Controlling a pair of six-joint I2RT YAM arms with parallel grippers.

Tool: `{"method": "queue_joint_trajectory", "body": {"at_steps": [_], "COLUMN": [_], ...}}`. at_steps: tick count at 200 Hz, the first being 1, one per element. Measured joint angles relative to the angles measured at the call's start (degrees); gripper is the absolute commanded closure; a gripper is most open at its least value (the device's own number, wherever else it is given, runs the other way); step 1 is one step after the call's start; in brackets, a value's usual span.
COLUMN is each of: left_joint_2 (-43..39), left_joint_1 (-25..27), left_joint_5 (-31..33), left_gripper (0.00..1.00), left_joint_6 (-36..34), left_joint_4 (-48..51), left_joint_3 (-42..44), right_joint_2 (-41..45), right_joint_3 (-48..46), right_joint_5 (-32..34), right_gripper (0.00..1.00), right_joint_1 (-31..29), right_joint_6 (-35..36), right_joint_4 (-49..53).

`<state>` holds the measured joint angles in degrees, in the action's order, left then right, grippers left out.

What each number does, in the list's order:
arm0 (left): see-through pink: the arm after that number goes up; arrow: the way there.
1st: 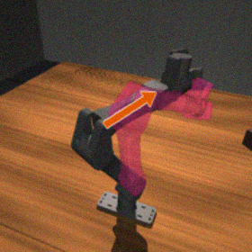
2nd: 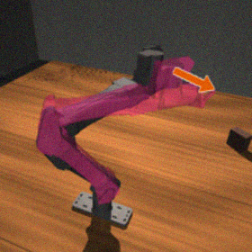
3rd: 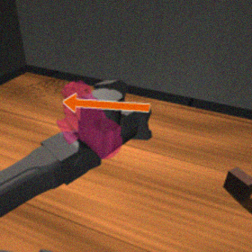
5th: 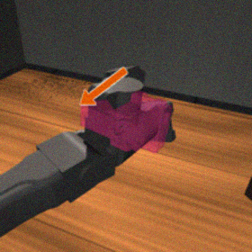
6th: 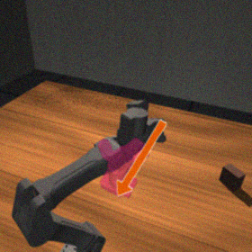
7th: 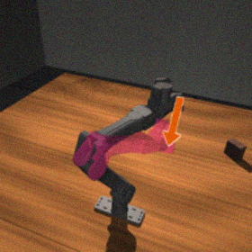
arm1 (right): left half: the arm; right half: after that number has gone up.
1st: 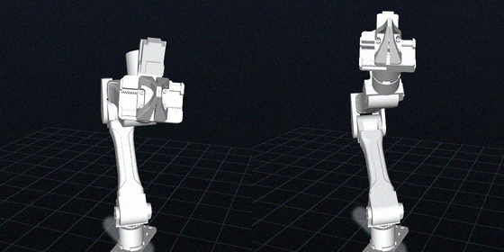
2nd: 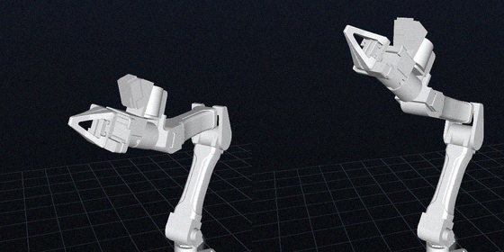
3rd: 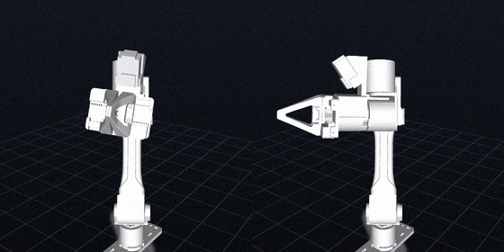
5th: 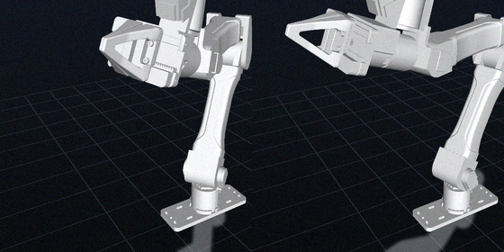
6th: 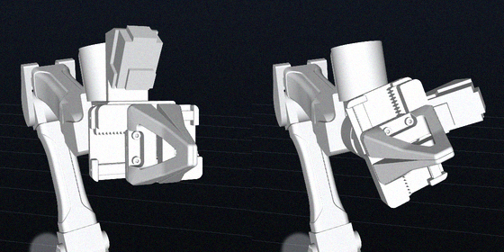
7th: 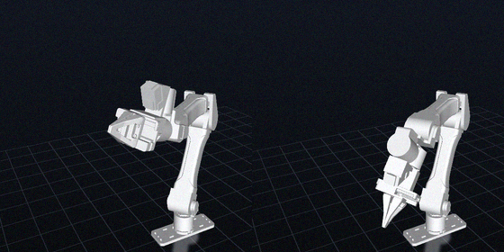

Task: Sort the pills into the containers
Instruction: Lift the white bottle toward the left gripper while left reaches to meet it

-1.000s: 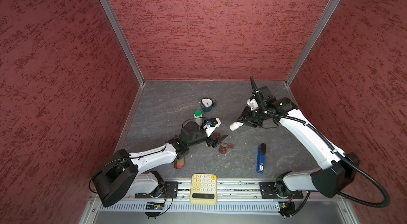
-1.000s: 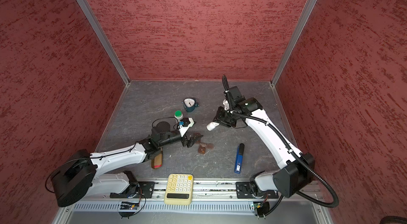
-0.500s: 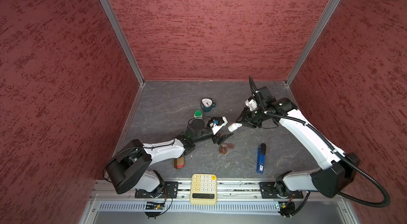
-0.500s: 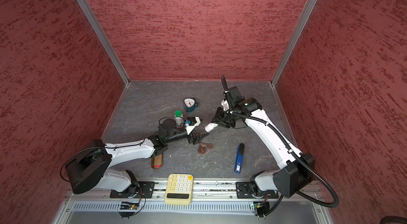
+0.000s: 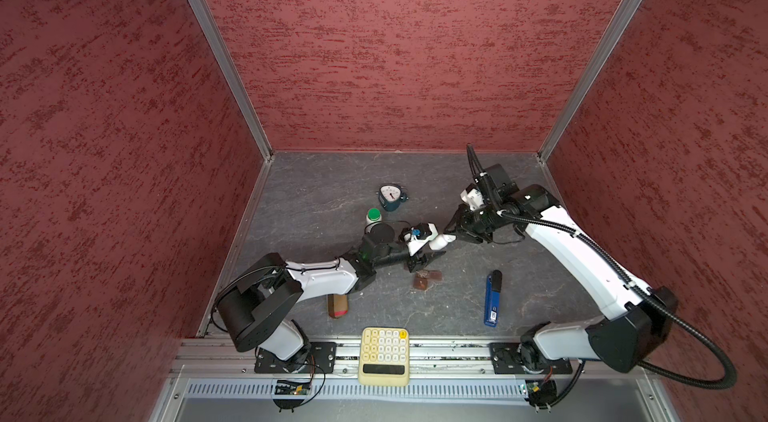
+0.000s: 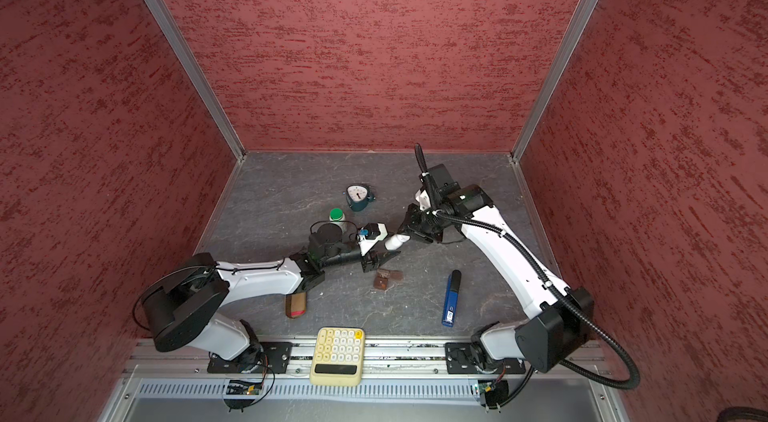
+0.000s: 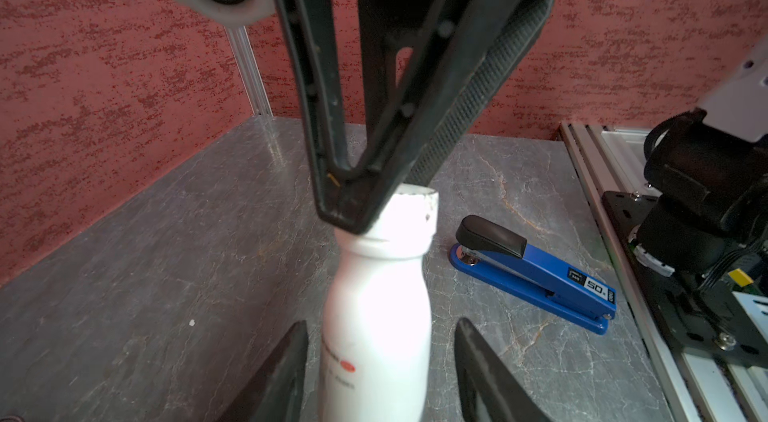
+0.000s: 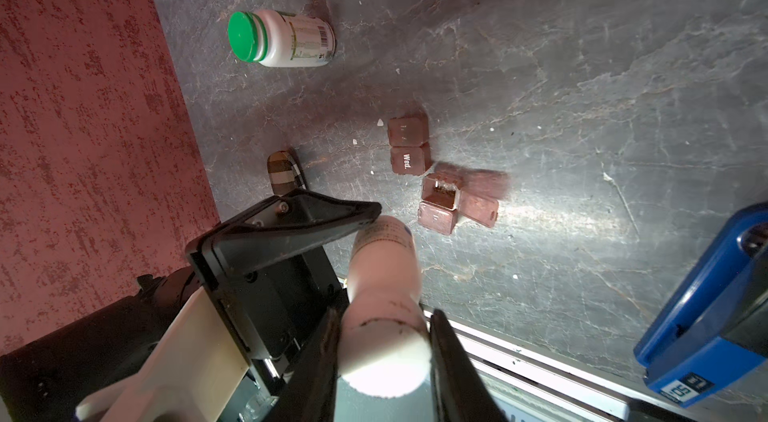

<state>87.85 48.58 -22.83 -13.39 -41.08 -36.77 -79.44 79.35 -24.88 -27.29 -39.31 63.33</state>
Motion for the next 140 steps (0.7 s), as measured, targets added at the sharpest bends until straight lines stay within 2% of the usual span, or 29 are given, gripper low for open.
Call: {"method": "queue_joint_trajectory", "body": {"at_steps": [19, 94, 140], "left_joint_2": [0.5, 0.7, 0.7], "left_joint_1": [0.2, 0.3, 0.2], "left_joint_5": [-0.3, 0.2, 0.4], "left_gripper": [0.5, 0.8, 0.95], "left_joint_6": [0.0, 0.0, 0.1], "left_joint_4": [-0.1, -0.1, -1.1], "left_joint_3": [-0.3, -0.3, 1.4], "right_joint_2": [-0.3, -1.4, -3.0], "right_joint_3": [0.6, 1.9, 2.7], "right_joint_5": [0.0, 0.3, 0.9], "right_gripper": [0.75, 0.77, 0.77], "right_joint_1": [-0.2, -1.1, -2.4], "right_joint_6": [0.2, 1.3, 5.2], "right_joint_4": [0.2, 1.4, 2.4]}}
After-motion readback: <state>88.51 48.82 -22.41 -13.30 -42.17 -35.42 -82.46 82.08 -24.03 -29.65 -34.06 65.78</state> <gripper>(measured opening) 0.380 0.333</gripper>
